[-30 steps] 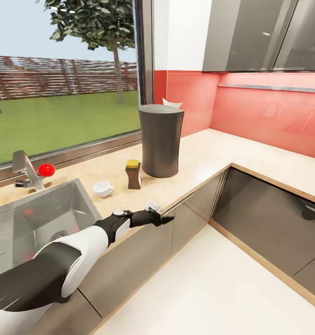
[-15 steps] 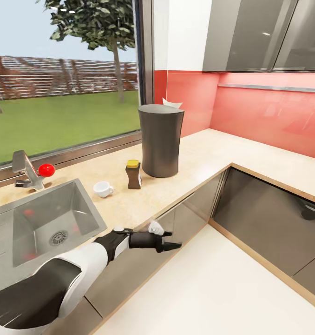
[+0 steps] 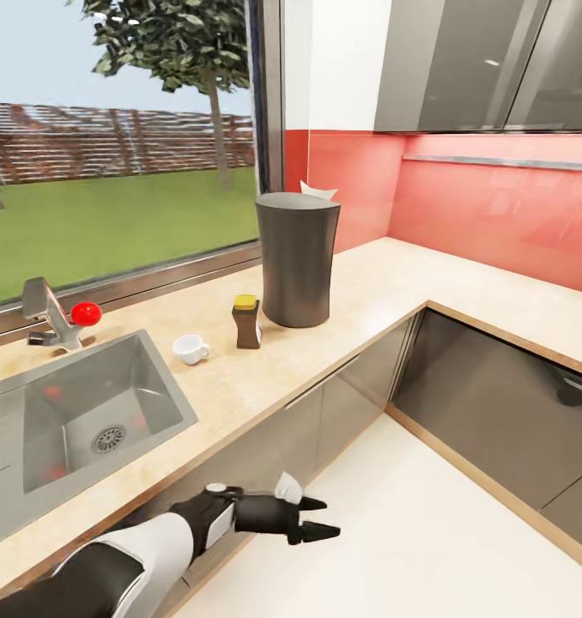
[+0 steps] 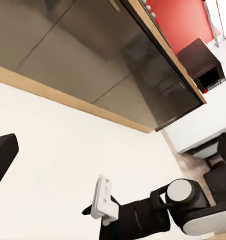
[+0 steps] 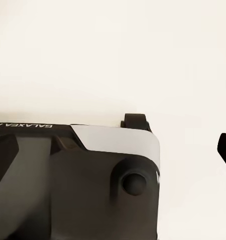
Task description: Set up a coffee station on the kitchen countertop: keep the coffee maker on the countertop, move the bottle of coffee from the kitchen shelf to the counter next to the coffee maker, place a paper coffee filter on top of the coffee maker, put the saucer next to the coffee maker with the coffee cup on the saucer, and place the electric kettle next to the coffee maker.
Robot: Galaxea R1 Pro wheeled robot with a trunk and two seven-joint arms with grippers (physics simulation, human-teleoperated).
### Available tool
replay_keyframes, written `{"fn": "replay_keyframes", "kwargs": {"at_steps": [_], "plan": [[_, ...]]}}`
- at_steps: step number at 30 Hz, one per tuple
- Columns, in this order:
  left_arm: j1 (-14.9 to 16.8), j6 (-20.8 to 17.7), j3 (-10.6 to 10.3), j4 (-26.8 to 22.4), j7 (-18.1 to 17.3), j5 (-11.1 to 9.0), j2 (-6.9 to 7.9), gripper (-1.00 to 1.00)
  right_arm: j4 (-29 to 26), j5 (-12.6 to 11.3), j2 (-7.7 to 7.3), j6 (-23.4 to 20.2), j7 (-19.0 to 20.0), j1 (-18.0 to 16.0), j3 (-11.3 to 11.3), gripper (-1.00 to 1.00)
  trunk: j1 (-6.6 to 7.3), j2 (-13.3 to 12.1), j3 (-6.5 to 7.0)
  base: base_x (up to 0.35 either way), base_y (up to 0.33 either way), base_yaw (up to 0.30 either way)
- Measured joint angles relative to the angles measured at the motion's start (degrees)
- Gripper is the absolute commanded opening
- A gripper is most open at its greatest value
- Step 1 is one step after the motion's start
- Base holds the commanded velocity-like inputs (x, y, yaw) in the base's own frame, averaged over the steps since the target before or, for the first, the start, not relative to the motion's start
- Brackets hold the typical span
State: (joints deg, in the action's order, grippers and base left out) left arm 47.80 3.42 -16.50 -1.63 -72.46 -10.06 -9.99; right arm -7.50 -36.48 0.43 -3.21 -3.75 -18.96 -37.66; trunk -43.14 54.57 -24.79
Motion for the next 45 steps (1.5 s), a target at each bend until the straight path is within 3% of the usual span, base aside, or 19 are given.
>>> {"fn": "replay_keyframes", "kwargs": {"at_steps": [2, 4, 6, 8, 10, 12, 14, 22, 24, 29, 45], "plan": [[-1.9, 0.1, -0.2, 0.0, 1.1, 0.1, 0.01, 1.00, 0.0, 0.0, -0.30, 0.0, 0.0, 0.0, 0.0, 1.00, 0.00, 0.0, 0.00, 0.000, 0.000, 0.000], [-6.0, 0.3, -0.3, 0.0, 6.5, 0.2, 0.01, 1.00, 0.0, 0.0, -0.83, 0.1, 0.0, 0.0, 0.0, 1.00, 0.00, 0.0, -0.01, 0.000, 0.000, 0.000], [-9.7, 2.6, -0.1, 0.0, 14.7, 0.3, 0.02, 1.00, 0.1, 0.0, -1.31, 0.1, 0.0, 0.0, 0.0, 1.00, 0.00, 0.0, -0.01, 0.000, 0.000, 0.000], [-11.3, 4.7, 0.3, 0.0, 18.6, 0.3, 0.00, 1.00, 0.1, 0.0, -1.44, 0.1, 0.0, 0.0, 0.0, 1.00, 0.00, 0.0, 0.00, 0.000, 0.000, 0.000], [-13.6, 6.7, 0.4, 0.0, 25.0, 0.4, 0.00, 1.00, 0.1, 0.0, -1.56, 0.1, 0.0, 0.0, 0.0, 1.00, 0.00, 0.0, 0.00, 0.000, 0.000, 0.000], [-16.3, 8.1, 0.4, 0.0, 33.8, 0.4, 0.01, 1.00, 0.1, 0.0, -1.64, 0.1, 0.0, 0.0, 0.0, 1.00, 0.00, 0.0, 0.00, 0.000, 0.000, 0.000], [-17.9, 8.7, 0.4, 0.0, 39.3, 0.4, 0.01, 1.00, 0.1, 0.0, -1.67, 0.1, 0.0, 0.0, 0.0, 1.00, 0.00, 0.0, 0.00, 0.000, 0.000, 0.000], [-21.1, 11.1, 0.7, 0.0, 49.9, 0.3, 0.00, 1.00, 0.1, 0.1, -1.97, 0.1, 0.0, 0.0, 0.0, 1.00, 0.00, 0.0, 0.00, 0.000, 0.000, 0.060], [-21.7, 11.4, 0.7, 0.0, 54.3, 0.3, 0.00, 1.00, 0.2, 0.1, -2.05, 0.1, 0.0, 0.0, 0.0, 1.00, 0.00, 0.0, 0.00, 0.000, 0.000, 0.208], [-22.1, 11.6, 0.6, -0.3, 59.5, 0.2, 0.00, 1.00, 0.1, 0.1, -2.21, 0.1, 0.0, 0.0, 0.0, 1.00, 0.00, 0.0, 0.00, 0.000, 0.000, 0.167], [-22.2, 11.6, 1.2, -0.8, 62.9, 0.2, 0.00, 1.00, 0.2, 0.0, -2.48, 0.1, 0.0, 0.0, 0.2, 1.00, -0.01, 0.0, 0.01, -0.084, -0.154, 0.052]]}}
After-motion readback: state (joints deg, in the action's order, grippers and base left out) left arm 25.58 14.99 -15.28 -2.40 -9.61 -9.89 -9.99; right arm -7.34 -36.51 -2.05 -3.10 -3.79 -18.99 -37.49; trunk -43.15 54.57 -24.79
